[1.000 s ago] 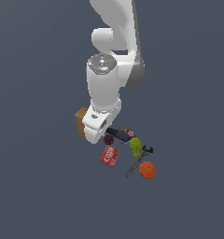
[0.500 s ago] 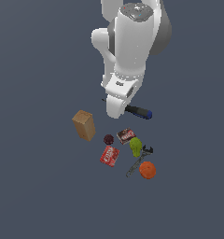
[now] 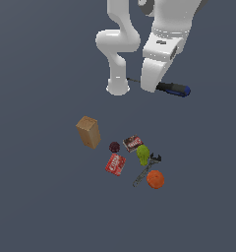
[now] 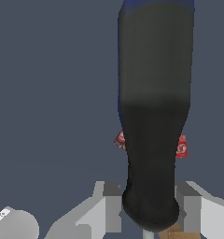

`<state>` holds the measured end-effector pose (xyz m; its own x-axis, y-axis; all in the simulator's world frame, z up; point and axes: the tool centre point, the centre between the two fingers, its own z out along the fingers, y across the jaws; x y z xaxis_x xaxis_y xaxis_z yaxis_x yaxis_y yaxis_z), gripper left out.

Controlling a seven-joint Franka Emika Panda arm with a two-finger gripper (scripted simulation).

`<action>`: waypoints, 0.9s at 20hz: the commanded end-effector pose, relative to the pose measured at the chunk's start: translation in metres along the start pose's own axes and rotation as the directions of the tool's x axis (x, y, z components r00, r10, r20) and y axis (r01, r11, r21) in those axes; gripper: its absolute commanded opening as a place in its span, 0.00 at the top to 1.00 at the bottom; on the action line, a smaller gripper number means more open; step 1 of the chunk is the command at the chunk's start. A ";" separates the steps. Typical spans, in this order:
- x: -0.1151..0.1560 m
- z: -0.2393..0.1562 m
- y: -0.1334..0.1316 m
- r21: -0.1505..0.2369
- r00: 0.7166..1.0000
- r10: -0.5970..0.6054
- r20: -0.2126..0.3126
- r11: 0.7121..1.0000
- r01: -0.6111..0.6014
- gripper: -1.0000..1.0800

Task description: Pick up a designated object from a clutter of objects.

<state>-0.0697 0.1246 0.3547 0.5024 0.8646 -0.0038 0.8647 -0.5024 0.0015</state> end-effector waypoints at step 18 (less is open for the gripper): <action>0.045 -0.087 -0.065 0.001 1.000 0.002 -0.004 1.000 -0.002 1.00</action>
<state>-0.1037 0.1955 0.4398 0.5033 0.8641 -0.0005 0.8641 -0.5033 0.0002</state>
